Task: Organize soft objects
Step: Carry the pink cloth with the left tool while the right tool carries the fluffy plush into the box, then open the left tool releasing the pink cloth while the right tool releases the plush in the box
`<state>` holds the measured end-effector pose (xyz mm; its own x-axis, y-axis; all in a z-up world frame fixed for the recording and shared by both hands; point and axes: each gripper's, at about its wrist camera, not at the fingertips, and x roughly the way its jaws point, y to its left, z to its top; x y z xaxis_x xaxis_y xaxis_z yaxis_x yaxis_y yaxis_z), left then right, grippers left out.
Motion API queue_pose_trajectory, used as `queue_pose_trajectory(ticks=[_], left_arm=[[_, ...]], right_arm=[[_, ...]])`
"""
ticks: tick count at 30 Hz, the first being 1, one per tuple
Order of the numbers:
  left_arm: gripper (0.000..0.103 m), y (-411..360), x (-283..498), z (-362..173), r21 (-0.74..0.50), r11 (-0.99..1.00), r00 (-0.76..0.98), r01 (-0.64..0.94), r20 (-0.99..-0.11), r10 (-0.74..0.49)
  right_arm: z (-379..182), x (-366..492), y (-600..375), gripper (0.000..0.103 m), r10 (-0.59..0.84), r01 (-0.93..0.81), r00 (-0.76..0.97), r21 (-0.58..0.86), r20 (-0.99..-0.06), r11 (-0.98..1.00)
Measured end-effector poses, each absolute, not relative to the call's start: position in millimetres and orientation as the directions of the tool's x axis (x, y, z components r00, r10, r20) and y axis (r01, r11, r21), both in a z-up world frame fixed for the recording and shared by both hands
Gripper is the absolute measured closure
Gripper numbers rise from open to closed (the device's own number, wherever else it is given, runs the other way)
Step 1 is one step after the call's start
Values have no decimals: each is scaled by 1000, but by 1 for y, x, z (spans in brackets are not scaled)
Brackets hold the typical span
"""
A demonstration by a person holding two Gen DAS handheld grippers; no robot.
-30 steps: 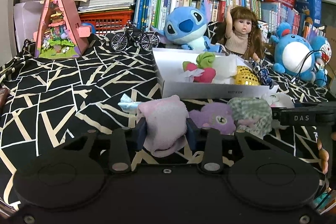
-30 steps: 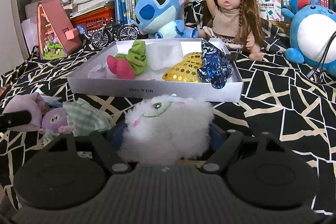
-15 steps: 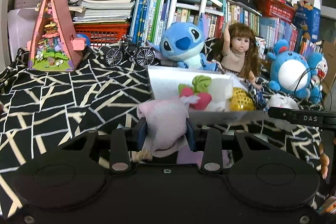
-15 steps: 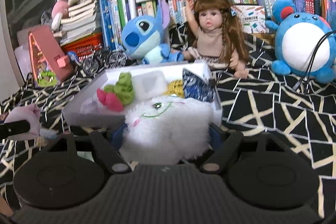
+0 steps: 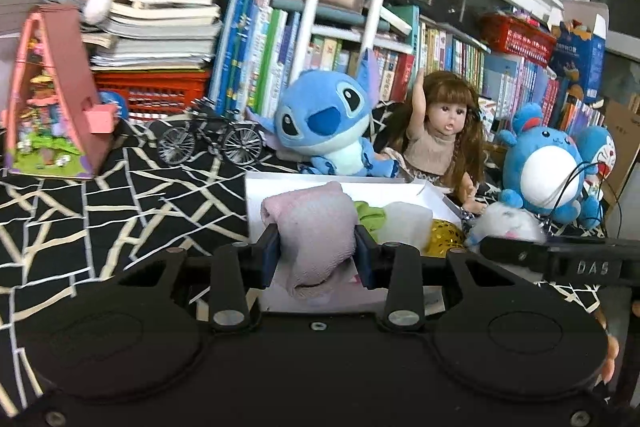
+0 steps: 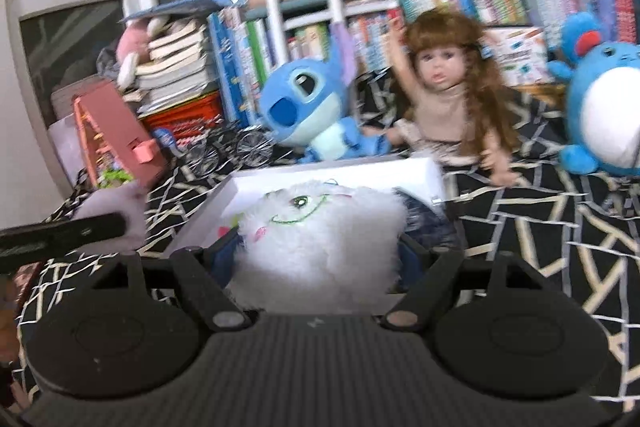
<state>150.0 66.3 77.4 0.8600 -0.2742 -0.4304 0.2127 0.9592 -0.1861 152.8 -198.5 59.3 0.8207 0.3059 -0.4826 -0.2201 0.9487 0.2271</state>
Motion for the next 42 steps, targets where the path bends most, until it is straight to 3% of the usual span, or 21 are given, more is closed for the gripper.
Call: queue_pose_trajectory(ticks=[6, 15, 35, 42], left_arm=[[67, 52, 190, 70, -182, 958, 834, 223, -473, -284], [66, 43, 235, 51, -189, 960, 811, 205, -516, -275], [66, 37, 251, 20, -180, 963, 781, 203, -563, -270], [64, 34, 248, 17, -174, 962, 775, 212, -570, -274]], right_arm=[[45, 184, -183, 24, 385, -258, 739, 295, -553, 920], [29, 212, -161, 24, 376, -273, 723, 261, -579, 926], [14, 226, -155, 23, 334, -255, 749, 216, -573, 943], [12, 221, -157, 14, 335, -251, 762, 223, -554, 942]])
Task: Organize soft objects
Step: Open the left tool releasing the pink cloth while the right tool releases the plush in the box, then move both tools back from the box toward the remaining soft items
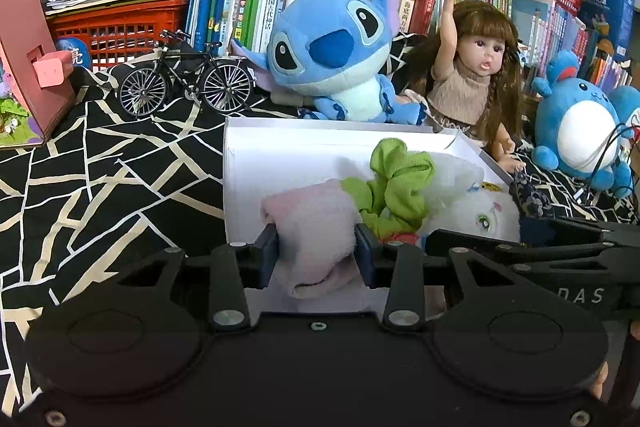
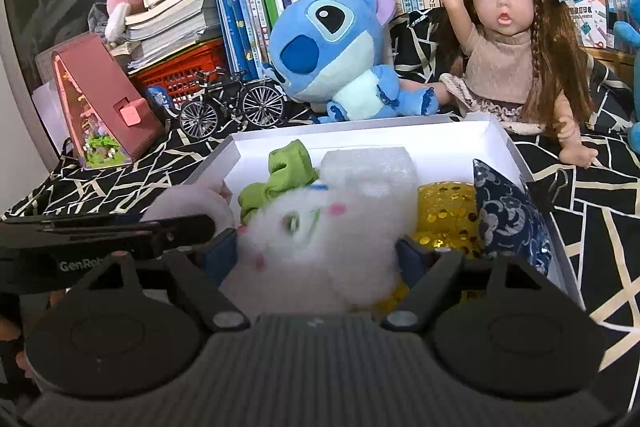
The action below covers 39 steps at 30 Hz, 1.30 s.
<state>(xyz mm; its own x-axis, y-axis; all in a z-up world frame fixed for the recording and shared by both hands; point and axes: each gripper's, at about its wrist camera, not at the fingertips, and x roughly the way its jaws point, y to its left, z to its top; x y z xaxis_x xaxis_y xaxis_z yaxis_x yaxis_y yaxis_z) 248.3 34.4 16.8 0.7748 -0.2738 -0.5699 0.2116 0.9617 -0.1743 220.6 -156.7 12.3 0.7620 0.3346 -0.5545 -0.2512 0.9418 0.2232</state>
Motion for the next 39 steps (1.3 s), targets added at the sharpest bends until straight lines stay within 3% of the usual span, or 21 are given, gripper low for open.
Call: queue_pose_trajectory(ticks=[10, 17, 39], left_arm=[[55, 34, 241, 17, -169, 962, 775, 216, -570, -274], [37, 32, 233, 18, -146, 966, 782, 215, -566, -260], [18, 41, 188, 38, -125, 964, 828, 236, -493, -267]], right_arm=[[14, 210, -159, 13, 333, -272, 770, 192, -544, 943], [16, 199, -162, 12, 336, -278, 775, 189, -535, 942], [33, 161, -162, 8, 334, -299, 808, 150, -485, 942]])
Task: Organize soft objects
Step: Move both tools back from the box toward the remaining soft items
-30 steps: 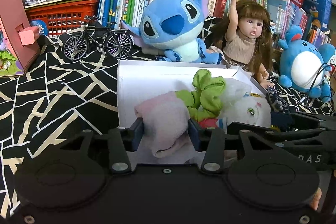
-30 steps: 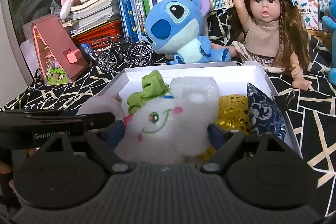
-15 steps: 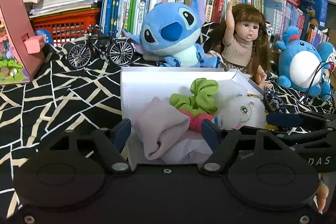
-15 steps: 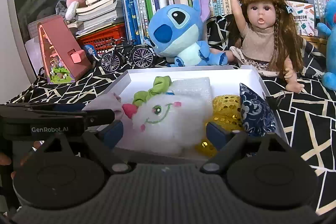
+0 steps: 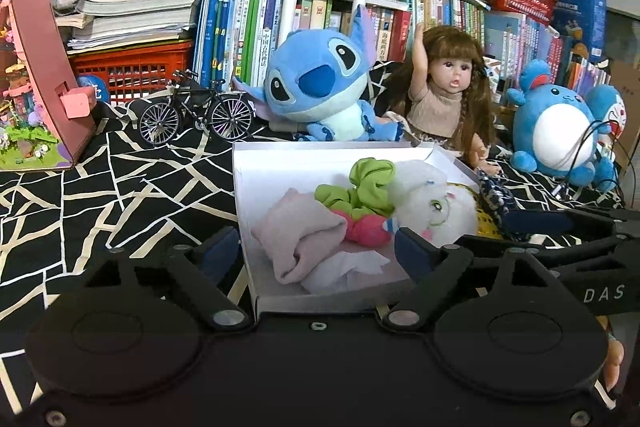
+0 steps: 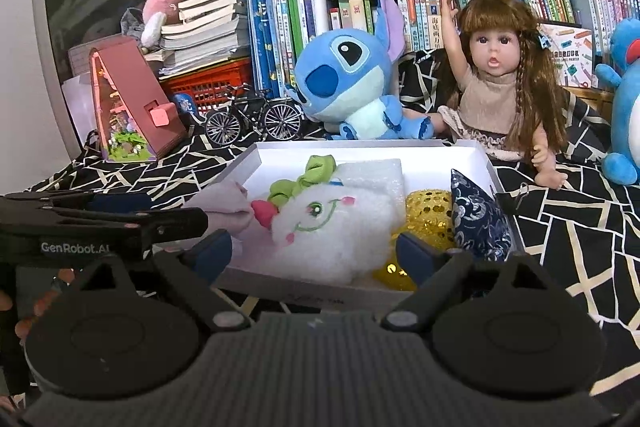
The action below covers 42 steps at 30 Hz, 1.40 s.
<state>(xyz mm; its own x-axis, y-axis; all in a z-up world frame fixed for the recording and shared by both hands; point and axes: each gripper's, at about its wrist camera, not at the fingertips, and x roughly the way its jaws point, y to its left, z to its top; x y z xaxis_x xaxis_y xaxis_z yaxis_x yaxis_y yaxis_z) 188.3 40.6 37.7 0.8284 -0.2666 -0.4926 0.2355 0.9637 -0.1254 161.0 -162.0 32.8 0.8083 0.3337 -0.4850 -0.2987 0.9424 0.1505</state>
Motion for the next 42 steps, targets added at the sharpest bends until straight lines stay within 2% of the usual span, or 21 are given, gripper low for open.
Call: queue_pose_trajectory(ticks=[22, 42], left_arm=[[15, 60, 114, 36, -152, 962, 856, 228, -439, -272], [14, 83, 81, 14, -125, 979, 856, 162, -476, -203]], right_arm=[[25, 113, -156, 5, 371, -339, 801, 155, -470, 928], [13, 85, -163, 4, 353, -318, 805, 156, -477, 935]])
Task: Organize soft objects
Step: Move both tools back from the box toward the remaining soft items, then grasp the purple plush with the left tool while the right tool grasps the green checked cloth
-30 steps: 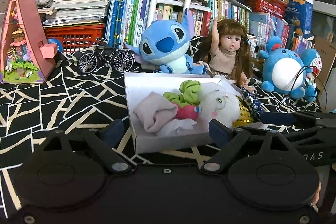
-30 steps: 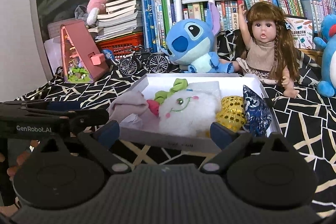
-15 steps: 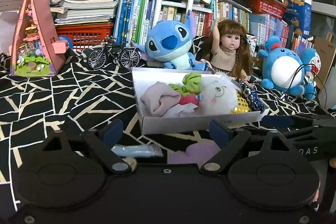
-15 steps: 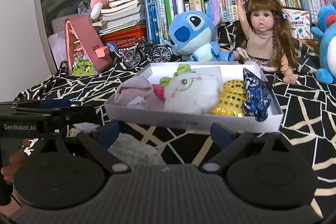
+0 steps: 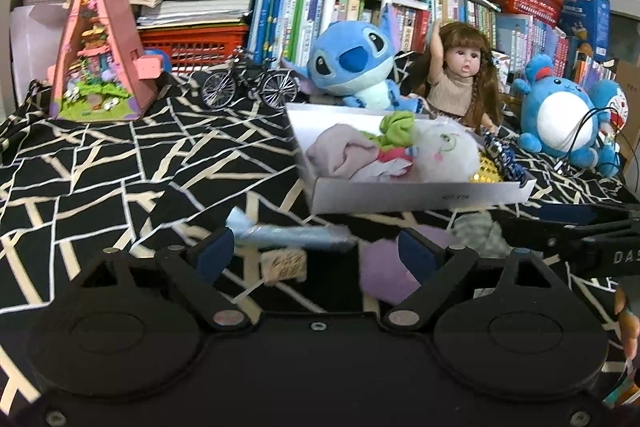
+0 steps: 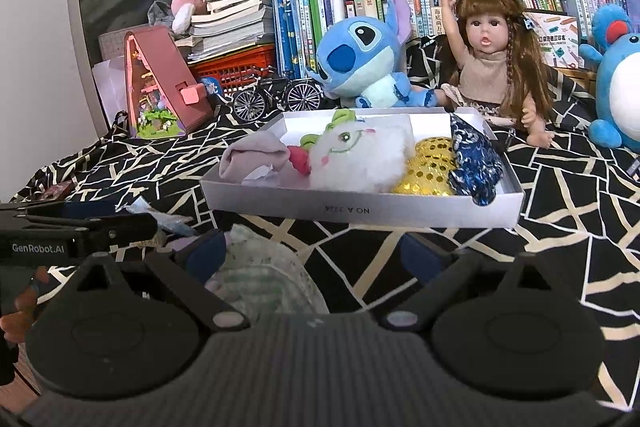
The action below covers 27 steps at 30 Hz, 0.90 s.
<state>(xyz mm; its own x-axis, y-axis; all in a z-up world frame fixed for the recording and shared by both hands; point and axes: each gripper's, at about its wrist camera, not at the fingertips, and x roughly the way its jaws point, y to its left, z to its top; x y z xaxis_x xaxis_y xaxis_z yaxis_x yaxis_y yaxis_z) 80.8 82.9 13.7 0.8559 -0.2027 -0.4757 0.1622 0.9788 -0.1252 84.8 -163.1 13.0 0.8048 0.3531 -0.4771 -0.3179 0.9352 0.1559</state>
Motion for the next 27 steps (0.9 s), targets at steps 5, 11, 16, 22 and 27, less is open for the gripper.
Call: queue_pose_trajectory(ticks=[5, 11, 16, 22, 27], left_arm=[[14, 92, 75, 5, -125, 982, 849, 139, -495, -183], [14, 97, 72, -4, -139, 984, 837, 116, -519, -172], [15, 97, 69, -7, -151, 981, 833, 118, -523, -181], [14, 92, 66, -7, -160, 977, 829, 143, -520, -207], [14, 87, 67, -6, -178, 969, 823, 169, -516, -238]], right_arm=[[8, 79, -165, 4, 353, -314, 797, 163, -490, 935], [3, 75, -163, 4, 361, -316, 787, 176, -499, 932], [0, 72, -161, 4, 370, -320, 781, 186, -504, 929], [-3, 69, -156, 4, 392, -336, 765, 203, -510, 920], [-4, 65, -149, 4, 431, -380, 742, 207, -513, 901]])
